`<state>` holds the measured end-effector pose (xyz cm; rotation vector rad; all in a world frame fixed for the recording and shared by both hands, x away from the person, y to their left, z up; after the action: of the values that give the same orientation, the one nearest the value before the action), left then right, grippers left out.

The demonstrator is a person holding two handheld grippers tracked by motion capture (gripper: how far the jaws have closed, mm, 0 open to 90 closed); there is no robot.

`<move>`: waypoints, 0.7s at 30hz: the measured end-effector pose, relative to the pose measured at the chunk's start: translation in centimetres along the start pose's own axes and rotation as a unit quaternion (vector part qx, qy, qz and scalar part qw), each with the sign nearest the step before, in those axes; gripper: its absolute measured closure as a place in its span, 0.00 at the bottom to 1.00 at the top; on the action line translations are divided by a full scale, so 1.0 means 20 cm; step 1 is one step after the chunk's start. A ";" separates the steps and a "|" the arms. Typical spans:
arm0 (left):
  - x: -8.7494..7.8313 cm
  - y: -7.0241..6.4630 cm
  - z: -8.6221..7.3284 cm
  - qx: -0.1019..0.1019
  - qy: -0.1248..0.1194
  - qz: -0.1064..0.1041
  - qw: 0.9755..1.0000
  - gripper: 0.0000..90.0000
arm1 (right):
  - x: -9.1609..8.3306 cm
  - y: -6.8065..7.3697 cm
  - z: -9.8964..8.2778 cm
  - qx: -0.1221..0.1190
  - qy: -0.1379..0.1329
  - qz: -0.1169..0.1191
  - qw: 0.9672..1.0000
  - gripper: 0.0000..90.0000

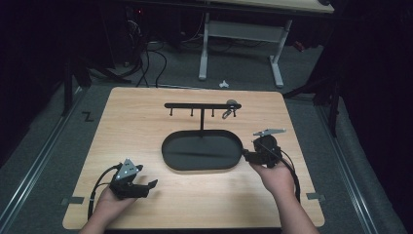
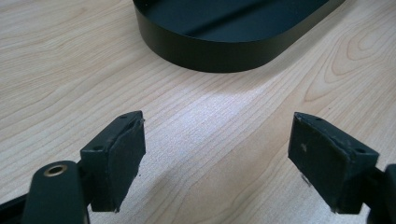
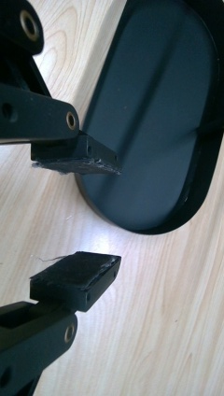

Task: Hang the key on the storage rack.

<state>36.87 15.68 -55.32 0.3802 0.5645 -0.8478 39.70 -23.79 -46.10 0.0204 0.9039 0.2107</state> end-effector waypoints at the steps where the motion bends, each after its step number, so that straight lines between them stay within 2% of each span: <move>1: 0.00 0.00 0.00 0.000 0.000 0.000 1.000 0.22 | 0.00 -0.01 -0.02 0.002 -0.006 -0.002 1.000 0.53; 2: 0.00 0.00 0.00 -0.001 0.000 0.001 1.000 0.22 | 0.00 -0.02 -0.07 0.001 -0.017 -0.005 1.000 0.53; 3: 0.00 0.00 0.00 -0.003 0.000 0.000 1.000 0.22 | 0.00 -0.02 -0.07 0.001 -0.017 -0.005 1.000 0.53; 7: 0.00 0.00 0.00 -0.008 -0.003 -0.001 1.000 0.22 | 0.00 -0.03 -0.18 0.005 -0.043 -0.005 0.999 0.52; 8: 0.00 0.00 0.00 -0.008 -0.003 -0.001 1.000 0.22 | 0.01 -0.03 -0.24 0.008 -0.058 -0.002 0.998 0.51; 9: 0.00 0.00 0.00 -0.007 -0.004 -0.001 1.000 0.22 | 0.01 -0.03 -0.24 0.008 -0.058 -0.002 0.998 0.51; 12: -0.01 -0.02 0.00 -0.014 -0.013 -0.008 1.000 0.22 | 0.03 -0.03 -0.36 0.005 -0.072 -0.005 0.997 0.51; 13: -0.01 -0.02 0.01 -0.015 -0.017 -0.009 1.000 0.22 | 0.05 -0.03 -0.45 0.004 -0.090 -0.013 0.996 0.51; 14: -0.02 -0.03 0.01 -0.014 -0.019 -0.008 1.000 0.22 | 0.05 -0.03 -0.45 0.004 -0.090 -0.013 0.996 0.51; 16: -0.02 -0.03 0.01 -0.015 -0.019 -0.007 1.000 0.22 | 0.05 -0.03 -0.55 0.004 -0.112 -0.018 0.994 0.53; 17: -0.02 -0.03 0.01 -0.016 -0.020 -0.007 1.000 0.22 | 0.05 -0.03 -0.57 0.009 -0.097 0.000 0.995 0.50; 18: -0.02 -0.03 0.02 -0.016 -0.021 -0.007 1.000 0.22 | 0.04 -0.02 -0.56 0.003 -0.096 0.002 0.995 0.50; 19: -0.01 -0.03 0.01 -0.016 -0.020 -0.006 1.000 0.22 | 0.04 -0.02 -0.56 -0.008 -0.105 -0.005 0.994 0.50; 21: -0.01 -0.03 0.01 -0.017 -0.017 -0.005 1.000 0.22 | 0.05 -0.01 -0.56 -0.007 -0.109 -0.006 0.994 0.50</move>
<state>36.34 15.28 -55.07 0.3324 0.5493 -0.8528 31.63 -24.66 -53.74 0.0240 0.6840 0.1995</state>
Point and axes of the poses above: each handheld gripper's, and its own axes: x roughly forward along the jaws, z roughly out of its top, y roughly to its left, the point moved 5 cm from there along x, roughly forward along the jaws, and after that the axes turned 10 degrees about x, right-handed, at the moved point
